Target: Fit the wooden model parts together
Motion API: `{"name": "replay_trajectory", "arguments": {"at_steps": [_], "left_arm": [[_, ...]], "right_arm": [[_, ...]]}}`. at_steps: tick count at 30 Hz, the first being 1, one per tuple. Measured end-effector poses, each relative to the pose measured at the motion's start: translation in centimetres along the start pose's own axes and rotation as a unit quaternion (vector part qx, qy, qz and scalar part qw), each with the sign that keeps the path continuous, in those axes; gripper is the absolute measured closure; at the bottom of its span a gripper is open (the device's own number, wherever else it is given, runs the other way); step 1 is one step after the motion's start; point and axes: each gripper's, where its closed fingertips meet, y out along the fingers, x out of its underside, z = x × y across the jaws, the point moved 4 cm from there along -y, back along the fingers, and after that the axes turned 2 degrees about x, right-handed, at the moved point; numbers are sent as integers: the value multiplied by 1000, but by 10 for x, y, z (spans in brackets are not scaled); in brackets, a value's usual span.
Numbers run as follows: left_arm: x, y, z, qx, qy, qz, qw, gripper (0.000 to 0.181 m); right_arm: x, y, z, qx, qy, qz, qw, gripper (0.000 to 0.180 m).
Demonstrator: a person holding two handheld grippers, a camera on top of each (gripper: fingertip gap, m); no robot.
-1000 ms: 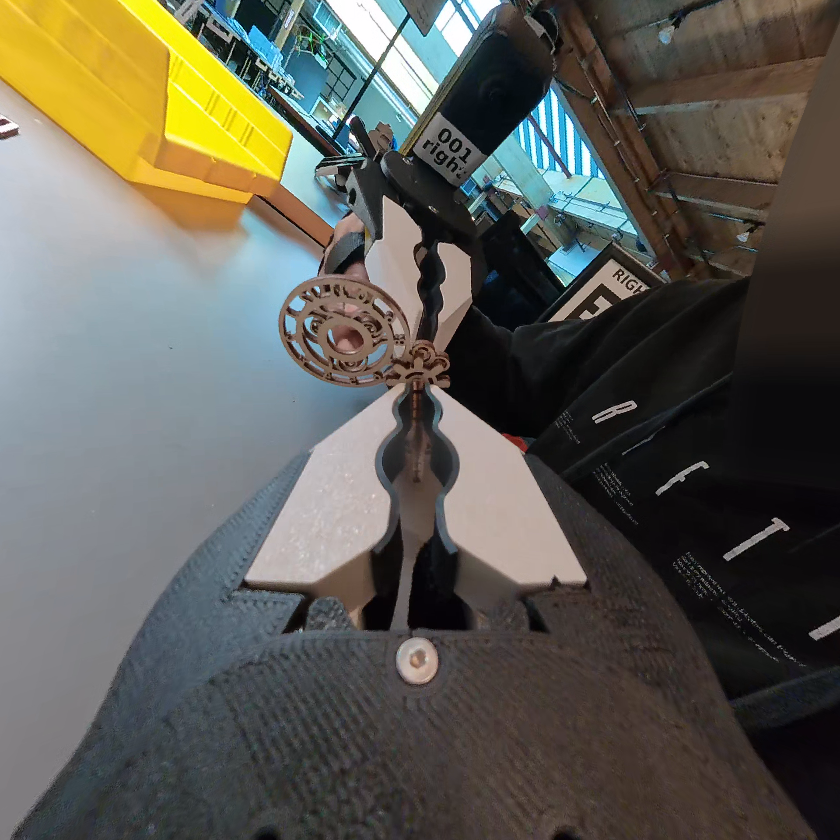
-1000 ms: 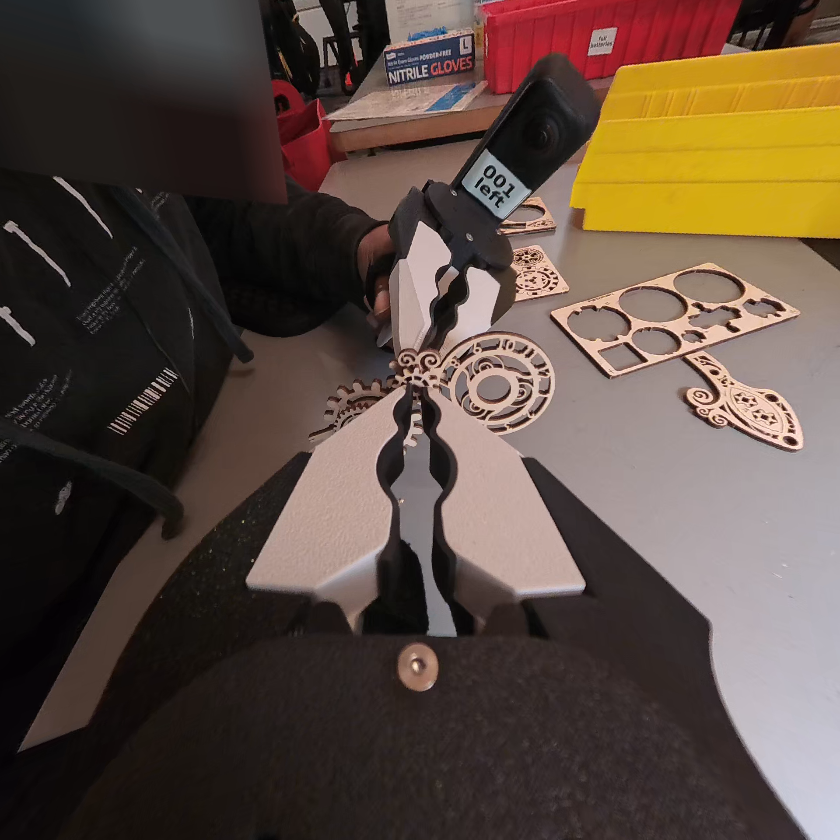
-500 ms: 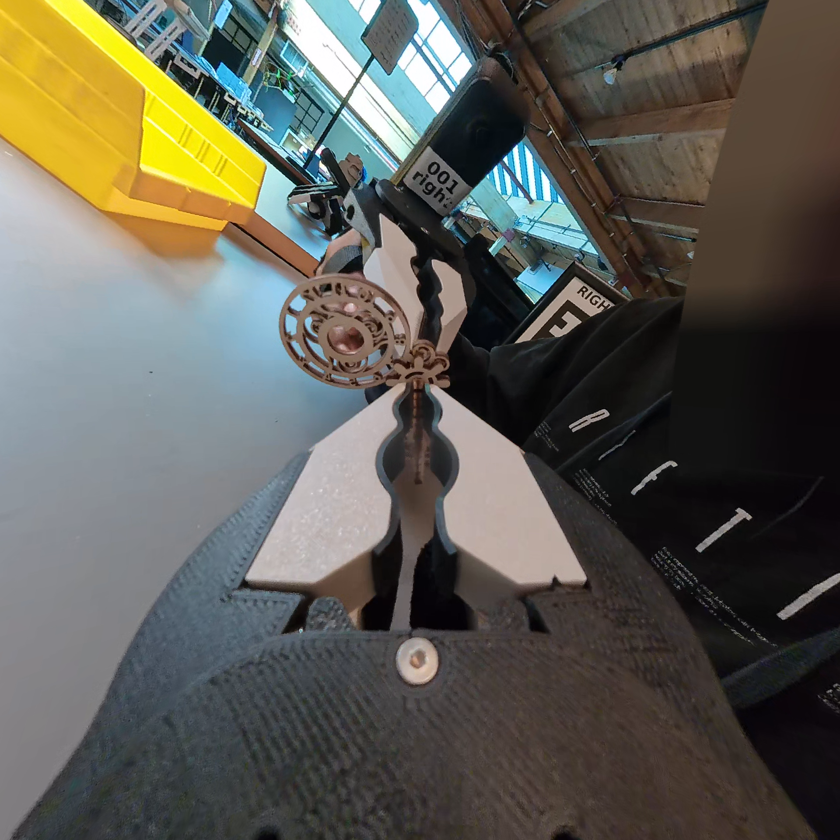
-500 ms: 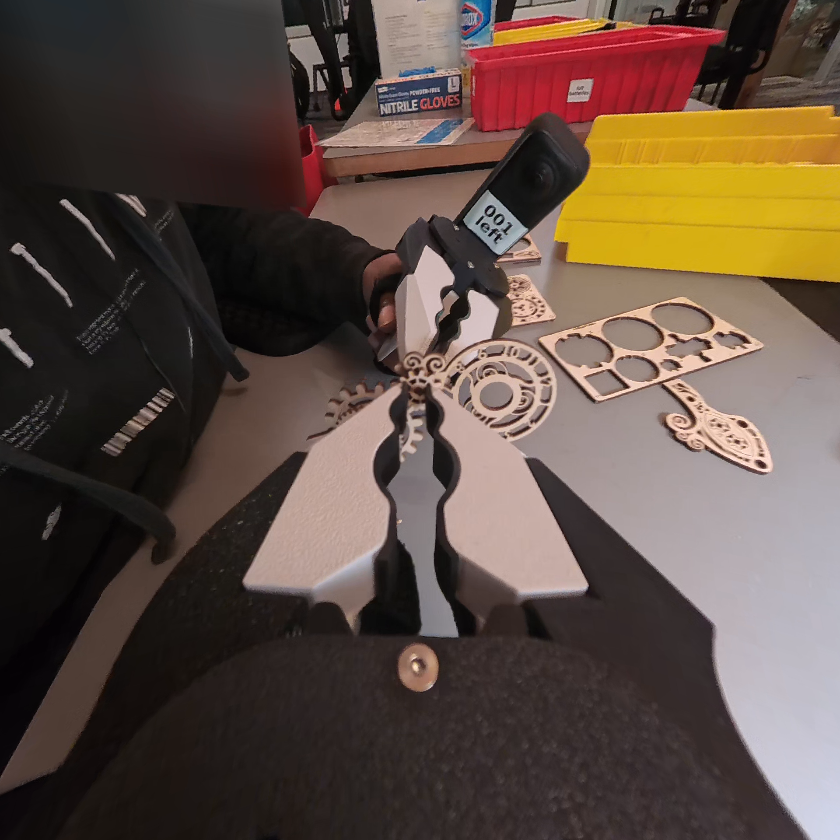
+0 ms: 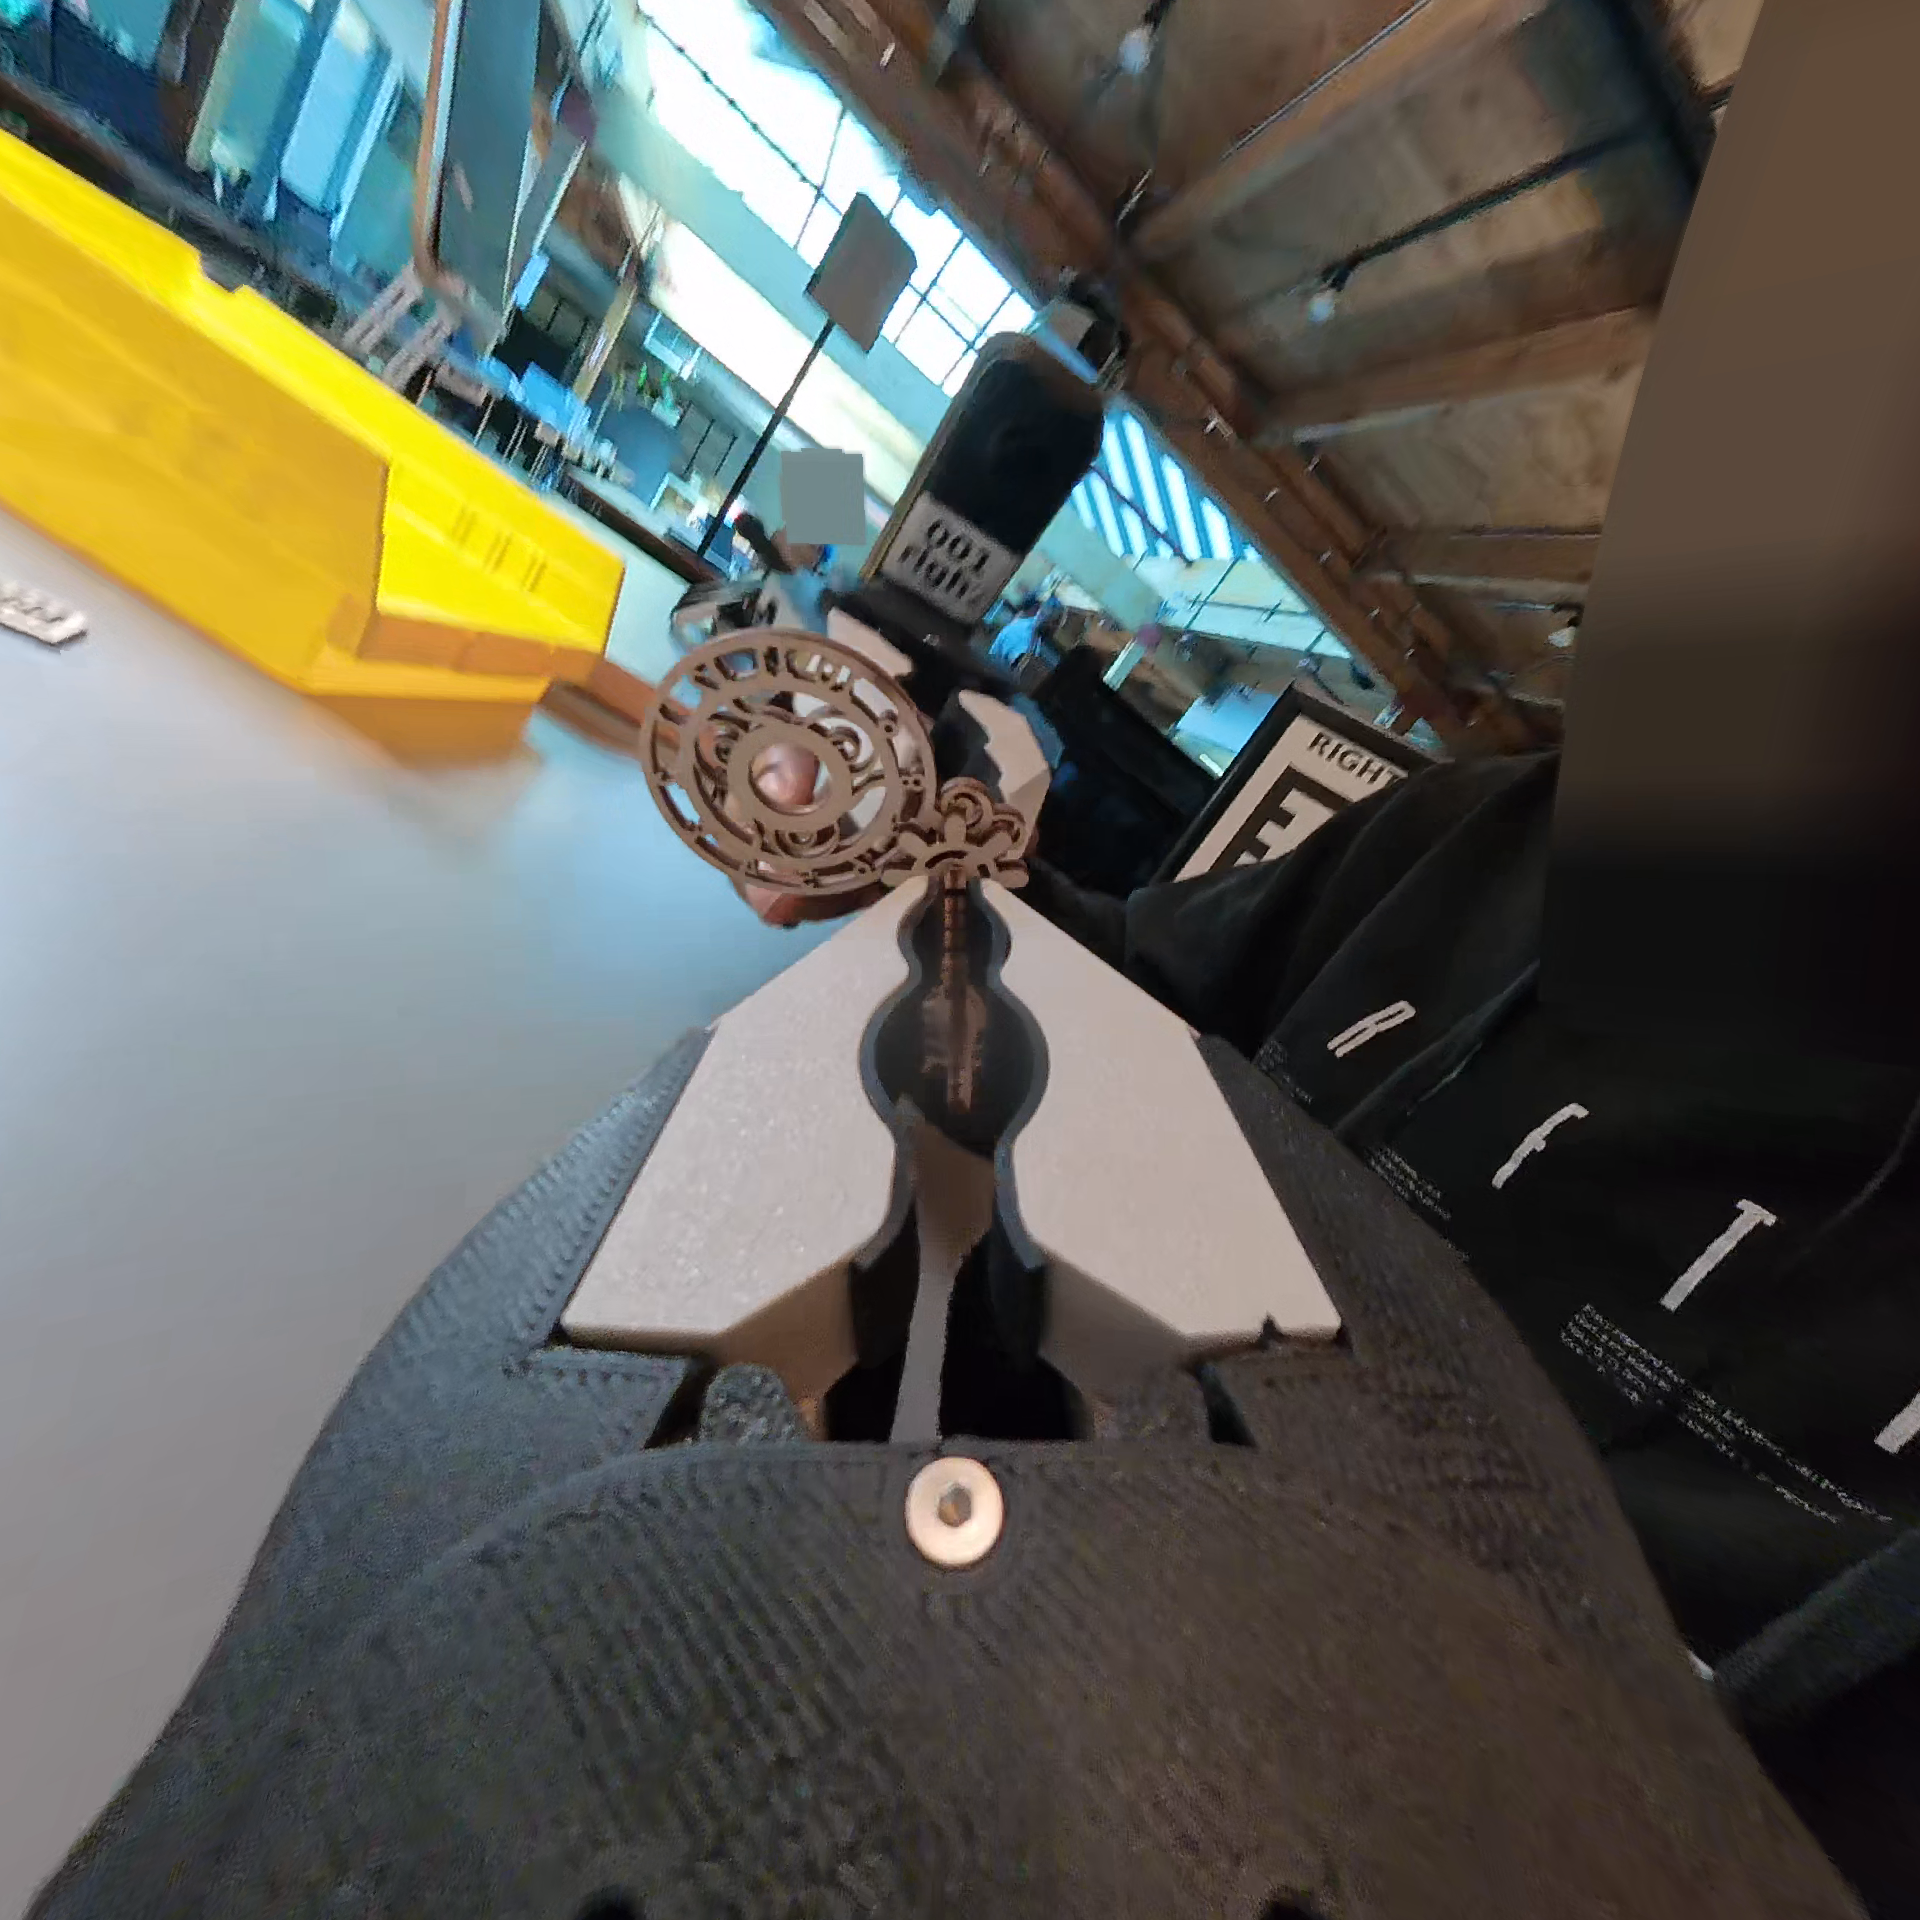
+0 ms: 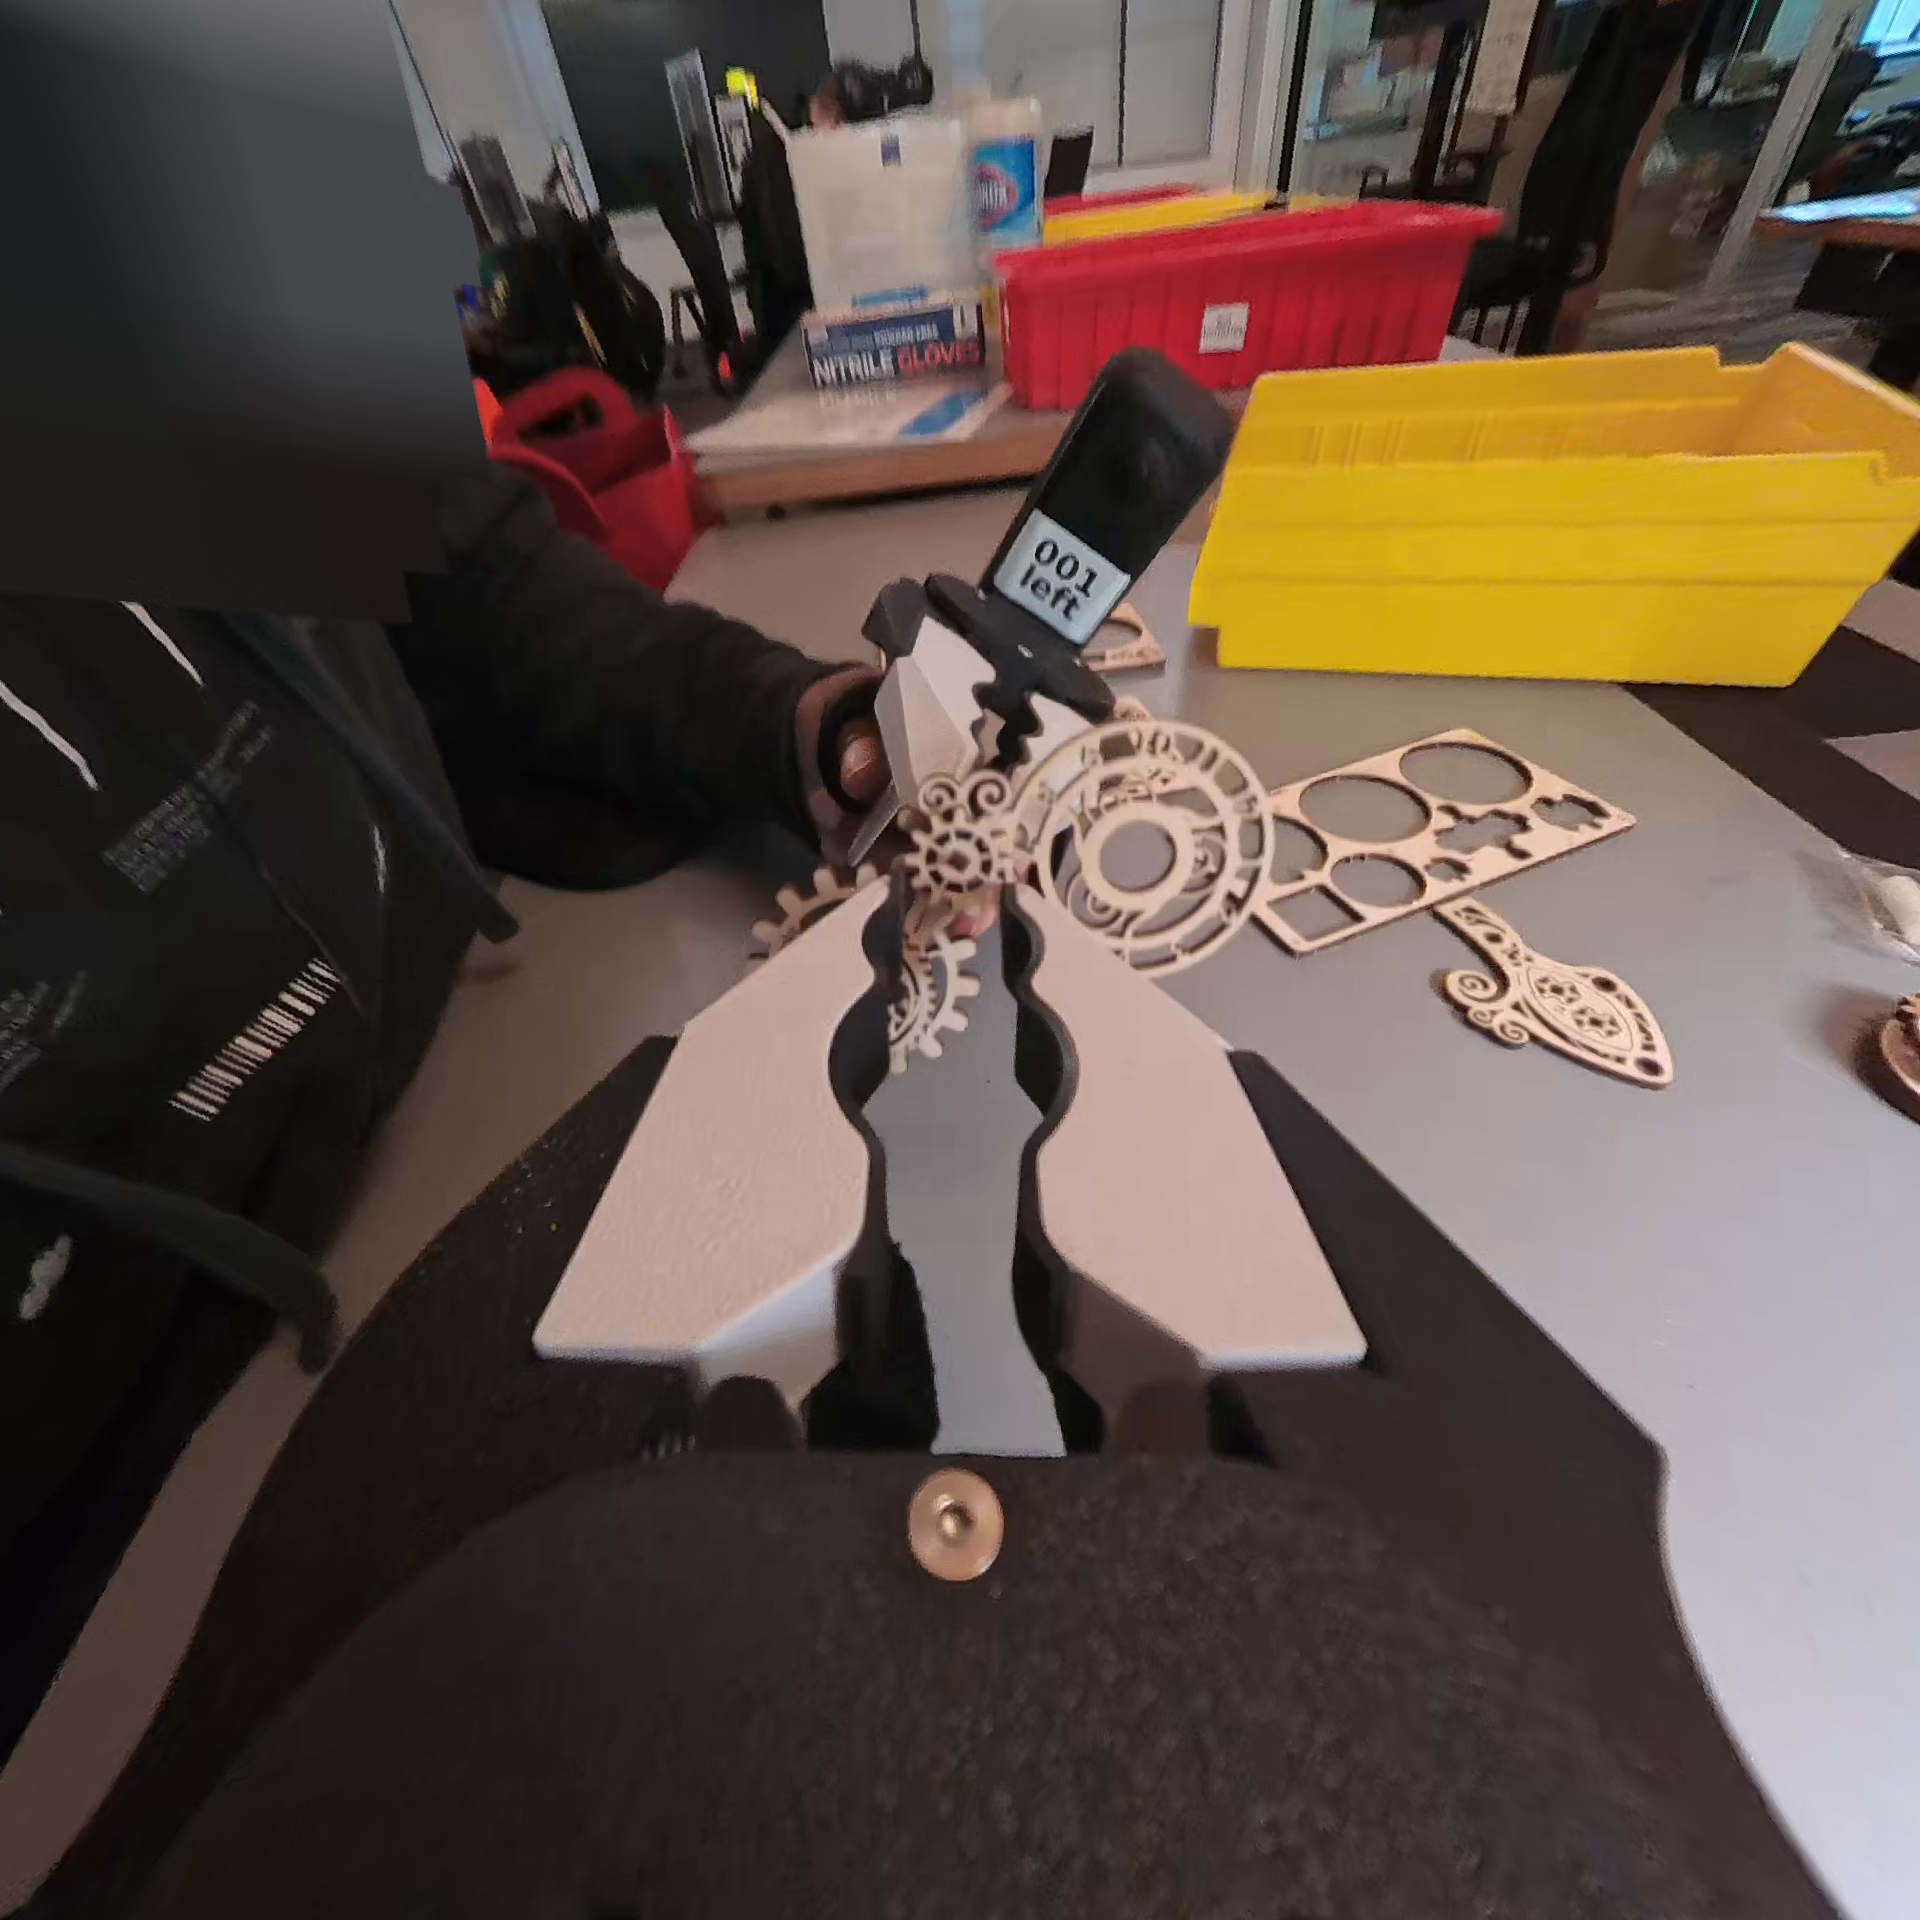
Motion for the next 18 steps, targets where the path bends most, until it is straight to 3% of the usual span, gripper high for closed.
{"name": "replay_trajectory", "arguments": {"at_steps": [7,13,18], "left_arm": [[-25,-13,16,45,89,92,991,179],[-28,-16,39,77,174,108,976,180],[-27,-14,56,87,216,98,968,180]], "right_arm": [[-3,-6,6,35,17,31,999,141],[-10,14,-20,-102,154,87,979,129],[-20,32,-38,-150,205,112,961,138]]}}
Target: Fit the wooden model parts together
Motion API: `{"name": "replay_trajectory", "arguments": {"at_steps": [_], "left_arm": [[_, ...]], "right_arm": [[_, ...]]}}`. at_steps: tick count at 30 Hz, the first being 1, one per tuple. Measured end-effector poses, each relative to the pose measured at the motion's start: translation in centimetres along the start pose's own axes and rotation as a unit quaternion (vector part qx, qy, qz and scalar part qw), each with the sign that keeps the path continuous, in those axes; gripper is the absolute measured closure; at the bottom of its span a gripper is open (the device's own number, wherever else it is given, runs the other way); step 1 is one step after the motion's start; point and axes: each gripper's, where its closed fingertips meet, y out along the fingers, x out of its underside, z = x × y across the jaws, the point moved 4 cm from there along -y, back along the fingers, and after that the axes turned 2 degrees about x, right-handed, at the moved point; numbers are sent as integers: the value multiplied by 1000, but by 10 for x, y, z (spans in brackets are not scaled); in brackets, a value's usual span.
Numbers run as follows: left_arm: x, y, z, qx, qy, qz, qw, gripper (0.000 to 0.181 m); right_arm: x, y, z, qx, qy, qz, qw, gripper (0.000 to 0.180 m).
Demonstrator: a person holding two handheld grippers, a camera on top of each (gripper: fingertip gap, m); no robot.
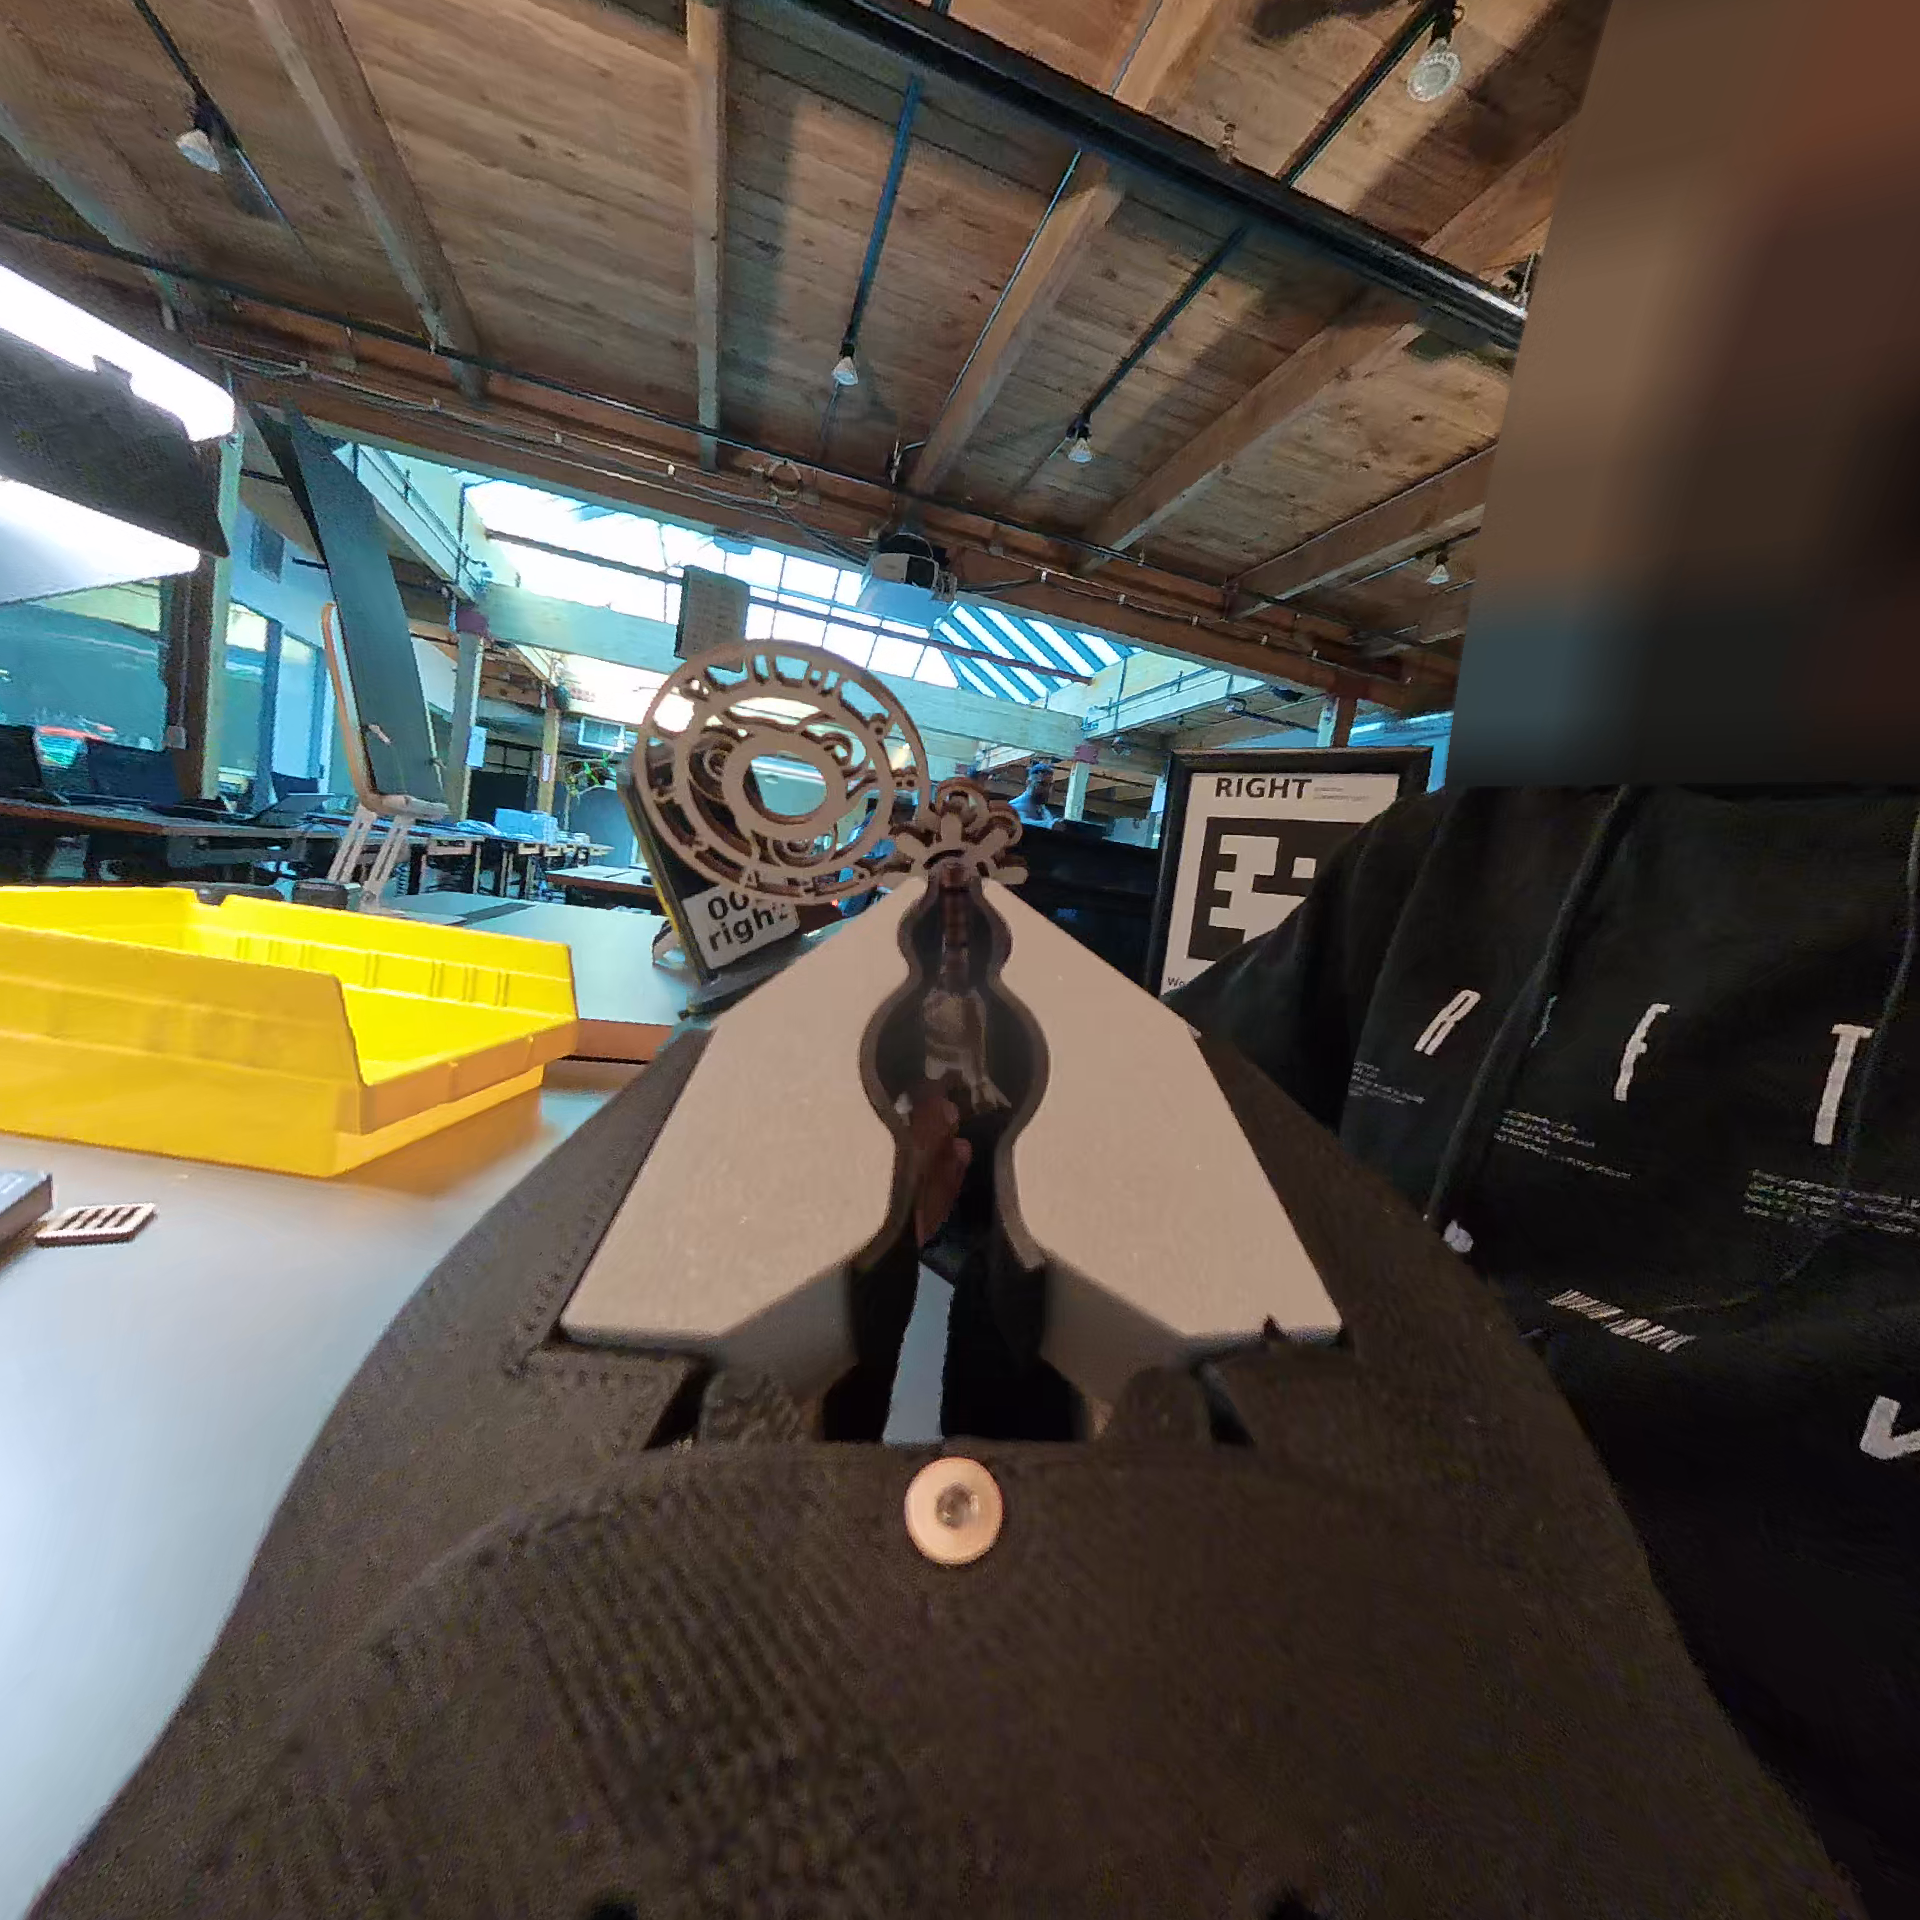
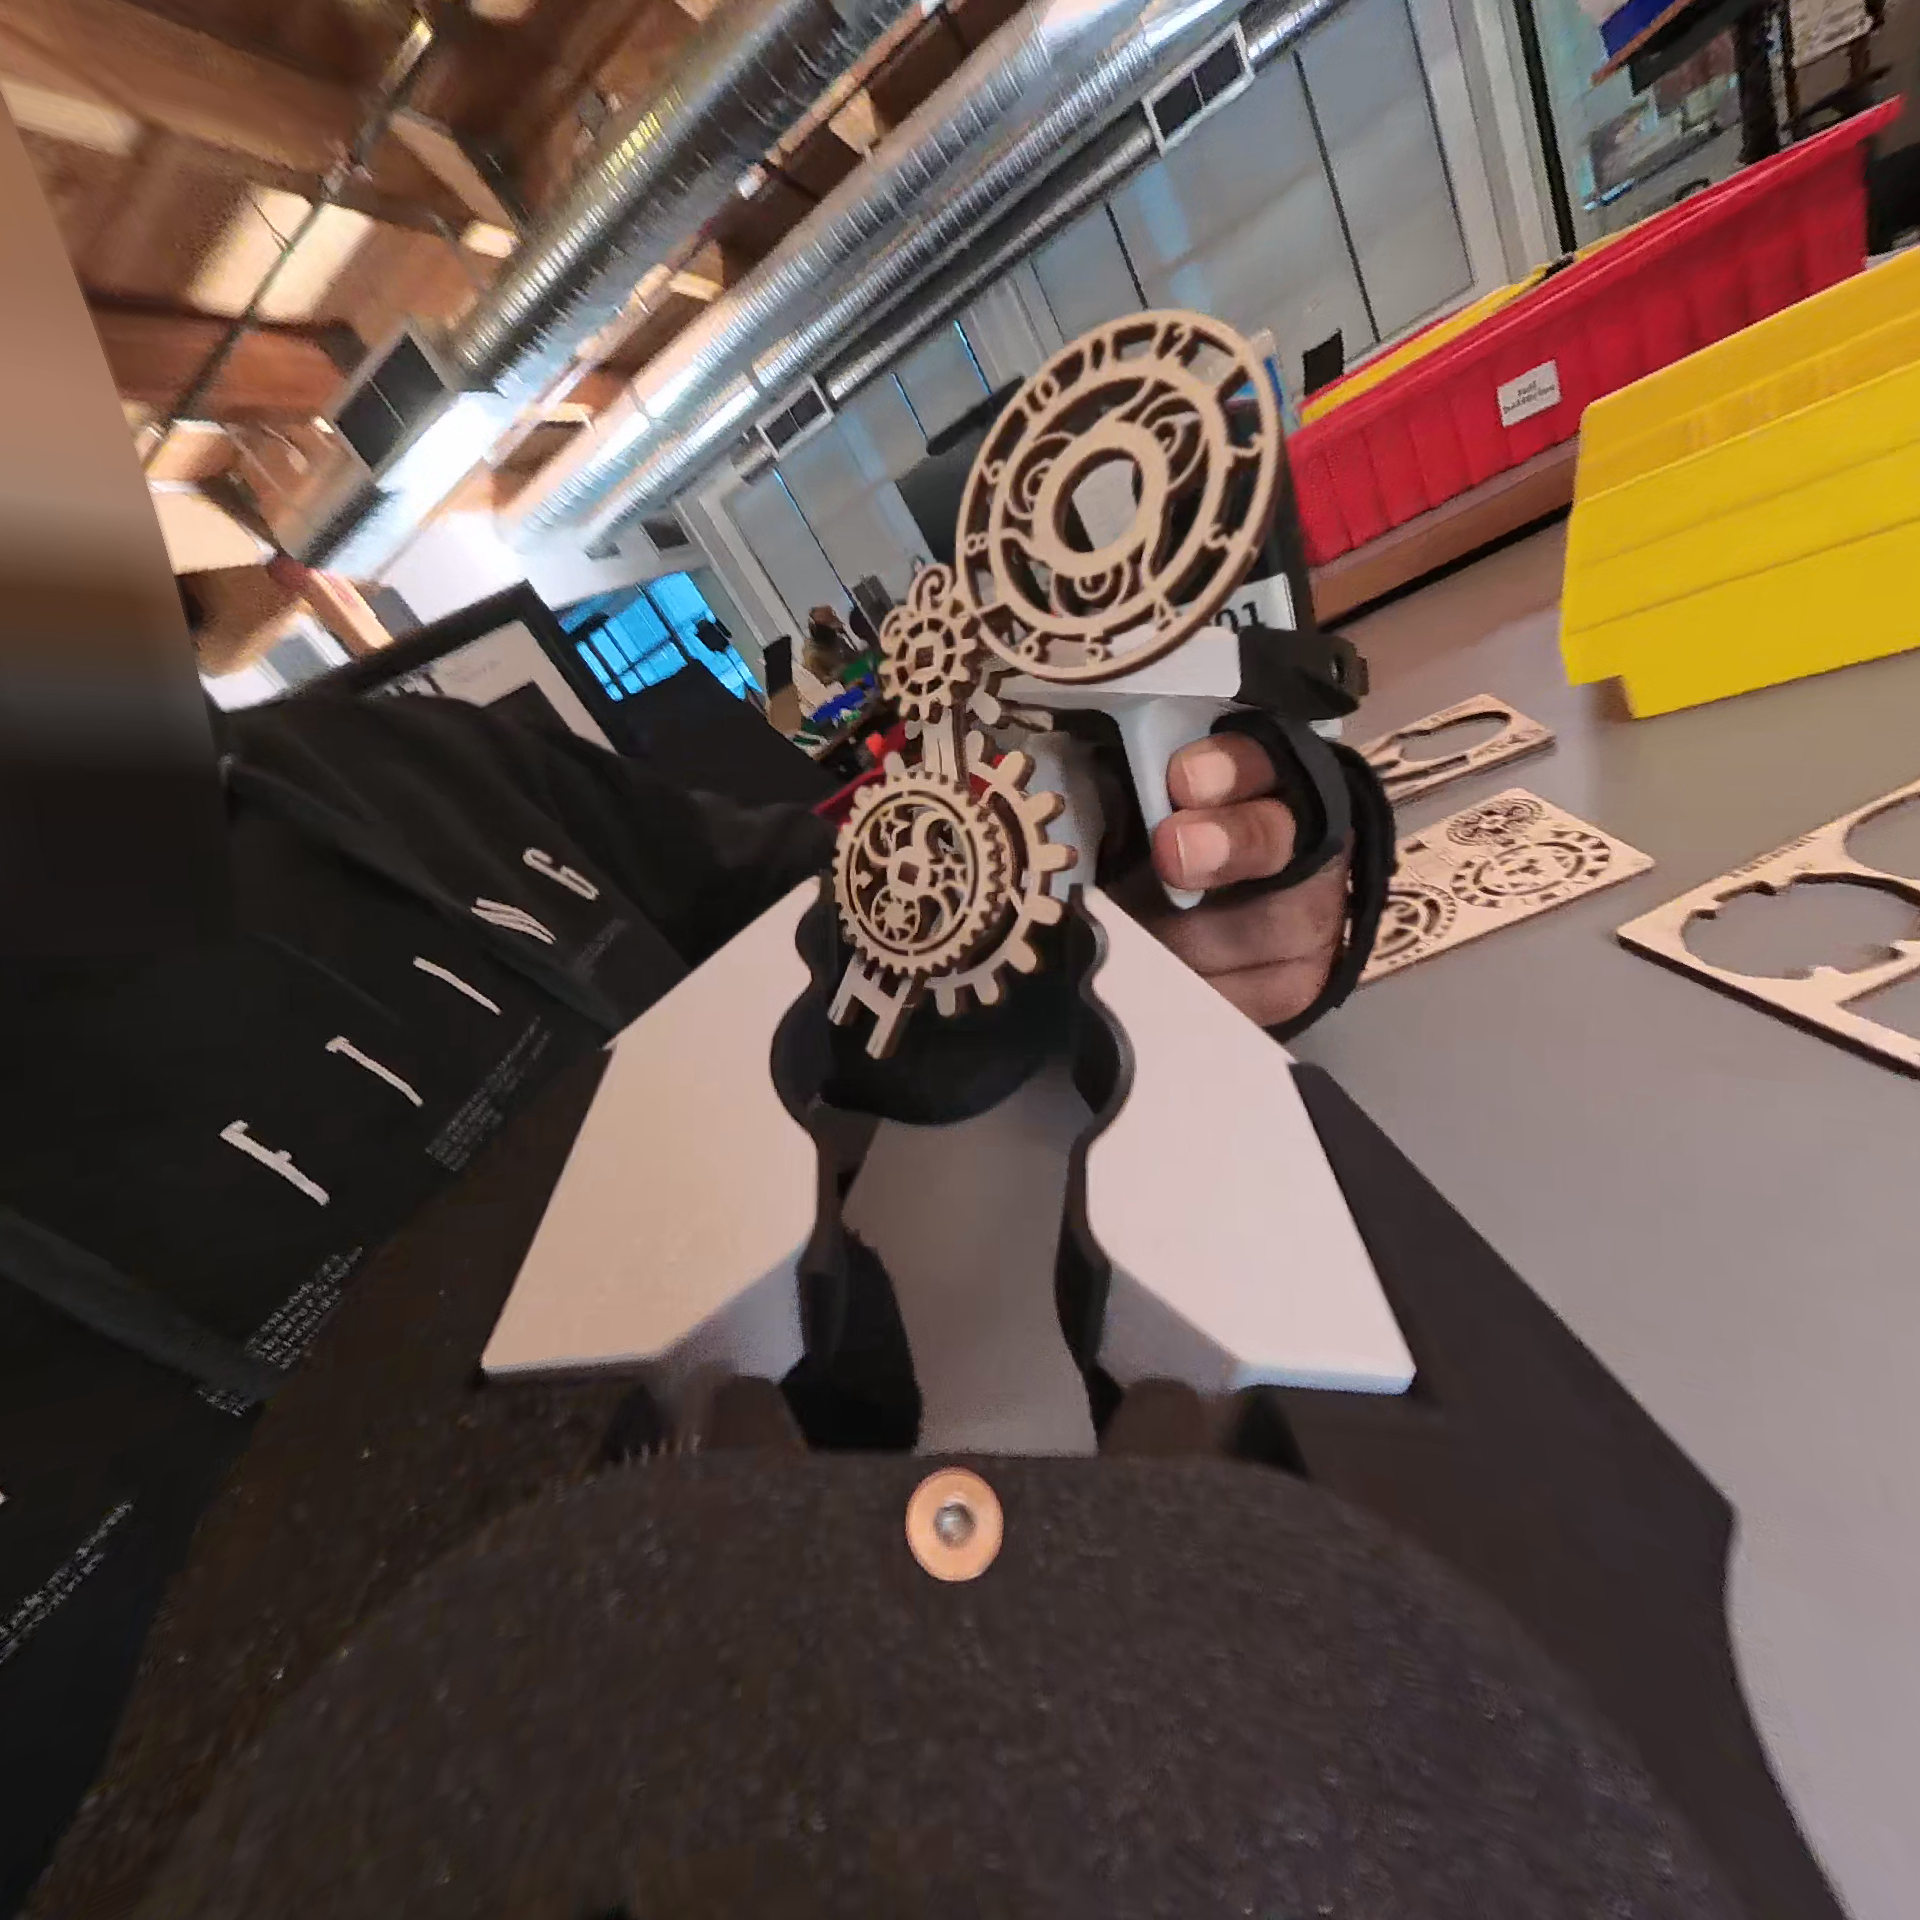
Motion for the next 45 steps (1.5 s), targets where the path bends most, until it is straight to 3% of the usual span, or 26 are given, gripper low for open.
{"name": "replay_trajectory", "arguments": {"at_steps": [5,10,14,22,28,38,45], "left_arm": [[3,-10,-7,-39,17,-68,997,166],[9,-24,-22,-90,3,-129,988,154],[24,-32,-39,-137,-53,-166,975,158],[71,-54,-67,-252,-208,-267,906,165],[82,-54,-72,-280,-253,-278,883,167],[84,-43,-75,-259,-232,-270,898,164],[78,-53,-76,-280,-204,-265,900,163]], "right_arm": [[-5,-5,4,15,-4,15,1000,139],[-1,-20,28,96,-1,-14,995,139],[14,-27,47,151,6,-51,987,139],[51,-41,78,274,8,-184,944,138],[56,-53,87,359,-70,-257,895,129],[57,-55,89,370,-98,-261,886,129],[47,-67,96,379,-80,-218,896,134]]}}
